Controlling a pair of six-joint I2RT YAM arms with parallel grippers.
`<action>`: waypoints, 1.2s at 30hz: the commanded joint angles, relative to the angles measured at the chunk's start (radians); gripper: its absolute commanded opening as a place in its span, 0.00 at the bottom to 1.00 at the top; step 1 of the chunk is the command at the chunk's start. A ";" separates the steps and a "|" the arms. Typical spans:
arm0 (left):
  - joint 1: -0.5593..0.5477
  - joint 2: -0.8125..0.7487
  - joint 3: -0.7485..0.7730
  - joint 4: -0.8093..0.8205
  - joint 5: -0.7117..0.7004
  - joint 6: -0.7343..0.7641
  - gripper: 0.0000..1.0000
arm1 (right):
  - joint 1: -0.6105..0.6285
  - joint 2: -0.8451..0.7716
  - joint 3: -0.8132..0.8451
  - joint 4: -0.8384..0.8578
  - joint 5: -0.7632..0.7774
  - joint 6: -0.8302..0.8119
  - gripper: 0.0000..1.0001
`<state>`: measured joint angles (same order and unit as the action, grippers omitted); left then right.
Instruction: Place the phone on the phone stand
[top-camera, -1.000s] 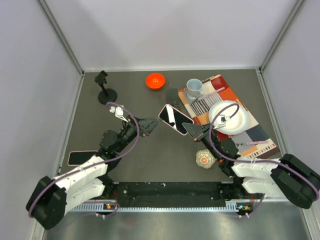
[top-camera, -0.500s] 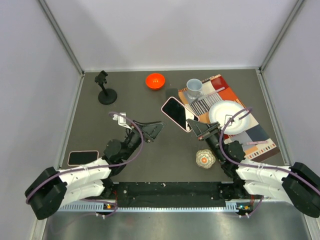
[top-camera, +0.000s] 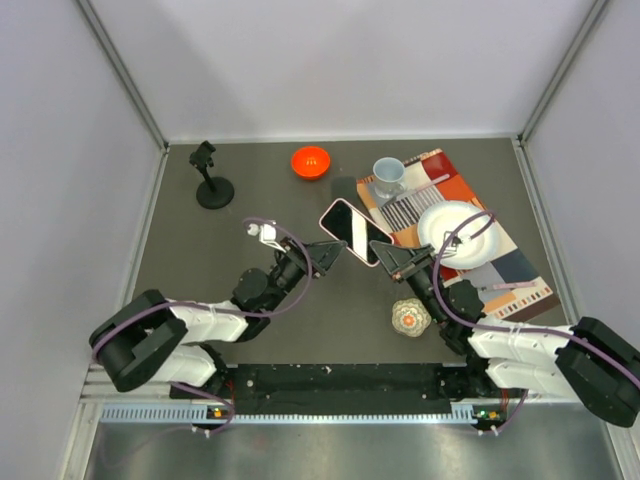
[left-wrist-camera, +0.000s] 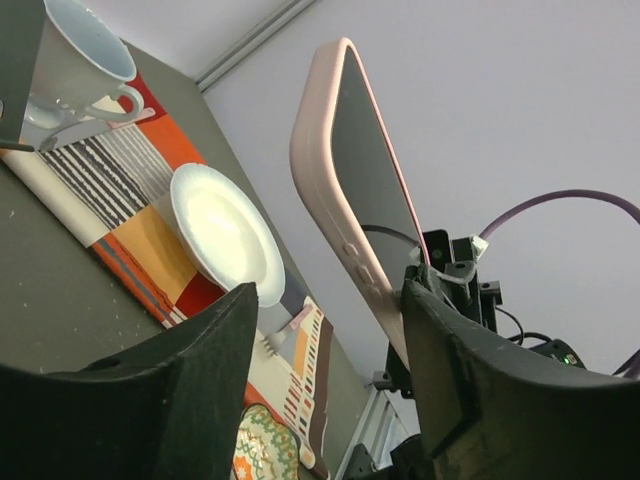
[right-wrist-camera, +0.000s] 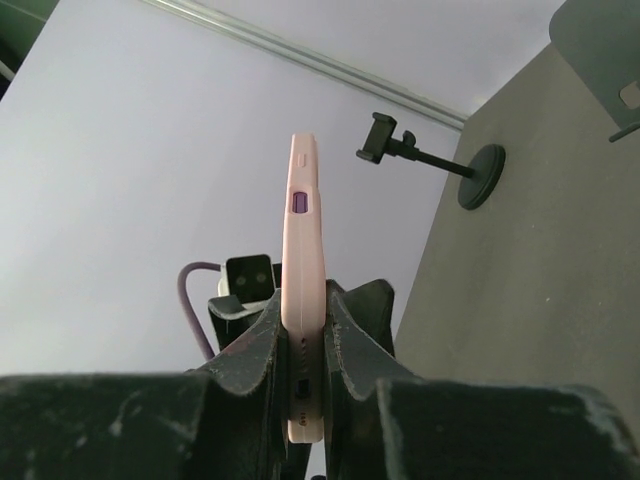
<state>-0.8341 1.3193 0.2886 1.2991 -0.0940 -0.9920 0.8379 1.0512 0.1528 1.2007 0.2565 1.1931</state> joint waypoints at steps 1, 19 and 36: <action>-0.003 0.066 0.067 0.370 0.048 0.019 0.66 | 0.033 -0.002 0.028 0.361 -0.013 0.062 0.00; 0.010 -0.178 0.179 -0.166 0.373 0.326 0.00 | -0.029 -0.262 0.163 -0.589 -0.397 -0.159 0.76; 0.012 -0.364 0.550 -1.403 0.712 1.010 0.00 | -0.048 -0.317 0.813 -1.799 -0.482 -1.099 0.95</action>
<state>-0.8234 0.9585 0.7506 0.0250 0.4183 -0.1230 0.7959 0.7185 0.8238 -0.4572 -0.1368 0.2497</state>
